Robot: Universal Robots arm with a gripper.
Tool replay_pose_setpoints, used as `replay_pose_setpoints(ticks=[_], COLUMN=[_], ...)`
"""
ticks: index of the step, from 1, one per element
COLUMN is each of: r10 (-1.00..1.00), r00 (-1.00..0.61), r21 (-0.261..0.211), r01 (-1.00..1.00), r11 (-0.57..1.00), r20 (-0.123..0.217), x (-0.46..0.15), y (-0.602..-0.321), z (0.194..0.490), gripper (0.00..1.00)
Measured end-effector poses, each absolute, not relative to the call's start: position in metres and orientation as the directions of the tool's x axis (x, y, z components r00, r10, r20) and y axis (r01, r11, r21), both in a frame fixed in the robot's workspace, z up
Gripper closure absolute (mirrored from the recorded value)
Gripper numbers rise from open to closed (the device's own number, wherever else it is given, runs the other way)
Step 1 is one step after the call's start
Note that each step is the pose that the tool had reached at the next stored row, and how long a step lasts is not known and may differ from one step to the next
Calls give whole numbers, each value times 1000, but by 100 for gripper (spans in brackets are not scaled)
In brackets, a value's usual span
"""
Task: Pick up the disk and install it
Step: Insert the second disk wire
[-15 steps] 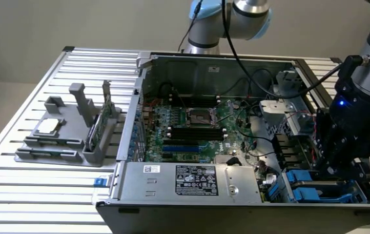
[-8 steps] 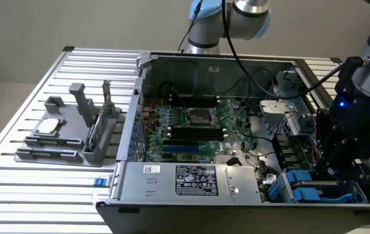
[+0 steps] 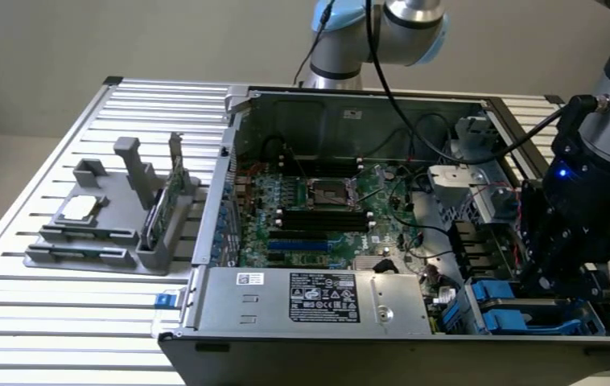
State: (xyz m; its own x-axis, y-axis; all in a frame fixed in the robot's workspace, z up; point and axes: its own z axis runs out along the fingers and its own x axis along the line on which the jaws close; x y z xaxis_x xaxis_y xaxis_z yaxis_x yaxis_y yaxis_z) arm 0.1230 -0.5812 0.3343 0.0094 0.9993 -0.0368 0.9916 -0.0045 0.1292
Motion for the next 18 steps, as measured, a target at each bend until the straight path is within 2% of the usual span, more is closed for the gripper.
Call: replay_pose_setpoints(ticks=[11,13,14,18], r10=[999,999,999,999], r00=[9,9,9,9], r21=[129,129,128,121], r01=[992,992,992,993], r11=[-5,-5,-5,-5], r20=[-36,-36,-36,-36], x=[123,123,123,123], y=[-580,-580,-580,-580], z=[333,333,333,341], gripper=[84,82,75,75])
